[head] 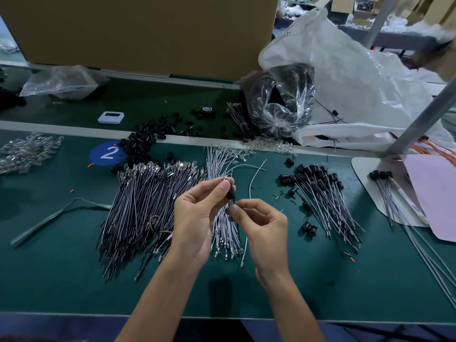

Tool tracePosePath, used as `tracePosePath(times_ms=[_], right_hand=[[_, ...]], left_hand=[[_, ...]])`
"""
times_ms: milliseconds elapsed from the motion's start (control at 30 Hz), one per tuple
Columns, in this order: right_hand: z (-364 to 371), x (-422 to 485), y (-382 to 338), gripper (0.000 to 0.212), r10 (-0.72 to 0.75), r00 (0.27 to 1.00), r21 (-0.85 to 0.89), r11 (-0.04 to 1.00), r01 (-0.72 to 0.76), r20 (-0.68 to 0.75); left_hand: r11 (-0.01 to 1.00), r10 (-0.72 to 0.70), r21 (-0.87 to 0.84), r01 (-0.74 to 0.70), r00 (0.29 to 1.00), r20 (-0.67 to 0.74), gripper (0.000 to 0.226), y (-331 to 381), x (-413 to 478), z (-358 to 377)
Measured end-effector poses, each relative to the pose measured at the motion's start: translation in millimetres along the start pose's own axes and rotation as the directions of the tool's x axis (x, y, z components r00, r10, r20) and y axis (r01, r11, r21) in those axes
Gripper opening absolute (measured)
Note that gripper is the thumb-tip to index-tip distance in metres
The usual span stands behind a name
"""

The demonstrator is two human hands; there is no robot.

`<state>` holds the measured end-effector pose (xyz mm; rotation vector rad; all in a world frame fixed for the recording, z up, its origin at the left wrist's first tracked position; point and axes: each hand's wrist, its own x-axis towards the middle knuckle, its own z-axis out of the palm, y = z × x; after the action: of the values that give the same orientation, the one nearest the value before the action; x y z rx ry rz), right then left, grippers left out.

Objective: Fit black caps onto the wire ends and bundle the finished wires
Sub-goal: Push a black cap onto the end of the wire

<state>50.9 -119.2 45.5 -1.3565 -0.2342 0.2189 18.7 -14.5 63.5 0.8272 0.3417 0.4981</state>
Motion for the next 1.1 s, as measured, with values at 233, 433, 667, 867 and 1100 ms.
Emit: tracePosePath(times_ms=[233,433,667,867,1100], right_hand=[[-2.2,1.4,-0.5,0.009,-0.011,1.0,-0.008,1.0,0.011,0.02],[-4.0,3.0,1.1,0.009,-0.042,0.998,-0.055,0.998,0.044,0.044],[-3.4,2.3,4.6,0.008,-0.046,0.998,-0.061,0.997,0.048,0.037],[-4.6,2.8,7.0,0.004,-0.051,0.998,-0.095,0.994,0.054,0.04],[-6.1,5.4,8.5,0.008,-0.042,0.993,-0.154,0.986,0.059,0.108]], left_hand=[[1.0,0.011,0.0,-0.011,1.0,-0.003,0.019,-0.2,-0.3,-0.8],[1.0,0.012,-0.014,-0.012,1.0,-0.011,0.017,-2.0,-0.8,-3.1],[0.999,0.011,-0.035,-0.013,0.999,-0.036,0.01,-3.4,-2.5,-2.6],[0.999,0.02,-0.031,-0.021,0.999,-0.033,0.011,-4.4,-2.2,-4.1],[1.0,0.025,0.004,-0.025,1.0,-0.008,0.014,-5.9,-2.5,-4.2]])
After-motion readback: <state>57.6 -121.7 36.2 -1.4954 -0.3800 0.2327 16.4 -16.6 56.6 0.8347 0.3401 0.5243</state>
